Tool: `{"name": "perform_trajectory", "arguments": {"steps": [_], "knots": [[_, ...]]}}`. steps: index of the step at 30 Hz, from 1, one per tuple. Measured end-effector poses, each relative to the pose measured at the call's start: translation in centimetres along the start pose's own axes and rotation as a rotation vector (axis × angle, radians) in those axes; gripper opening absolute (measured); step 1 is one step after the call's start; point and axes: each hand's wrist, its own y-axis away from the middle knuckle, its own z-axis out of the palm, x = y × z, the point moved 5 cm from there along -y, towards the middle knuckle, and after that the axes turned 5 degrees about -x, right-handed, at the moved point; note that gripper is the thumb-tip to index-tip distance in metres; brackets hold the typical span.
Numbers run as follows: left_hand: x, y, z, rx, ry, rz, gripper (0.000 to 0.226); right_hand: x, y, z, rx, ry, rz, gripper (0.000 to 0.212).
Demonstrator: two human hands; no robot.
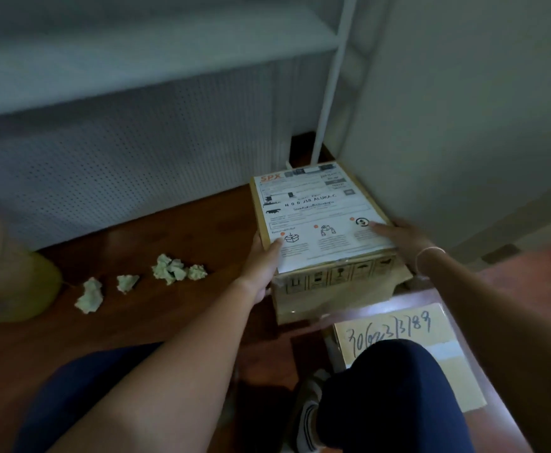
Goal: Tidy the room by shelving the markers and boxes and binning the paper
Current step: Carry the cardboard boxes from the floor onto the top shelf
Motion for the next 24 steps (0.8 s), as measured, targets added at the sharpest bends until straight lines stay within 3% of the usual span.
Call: {"name": "perform_trajectory", "arguments": {"steps": [4, 7, 11, 17, 20, 24], "knots": [[4.8, 5.9, -4.1, 0.052, -0.039, 0.126, 0.037, -4.8, 4.9, 3.2, -0.069, -0.075, -0.065, 0.027], [8.2, 10.9, -7.3, 0.077, -0.014, 0.227, 0.037, -8.1, 8.7, 6.1, -0.116, -0.163, -0.122, 0.044], [11.7, 17.1, -11.6, 0.121, 0.041, 0.376, 0.031, -12.6, 14.4, 10.2, -0.198, -0.287, -0.266, 0.046], [15.6, 25.4, -16.9, 0.23, 0.07, 0.501, 0.079, -19.0, 22.6, 15.9, -0.327, -0.319, -0.539, 0.041], [17.5, 29.6, -18.9, 0.281, 0.089, 0.603, 0.076, -21.8, 25.9, 18.3, -0.334, -0.284, -0.637, 0.062], [19.7, 35.2, -21.1, 0.369, 0.115, 0.733, 0.065, -25.9, 30.0, 21.0, -0.366, -0.265, -0.783, 0.064]]}}
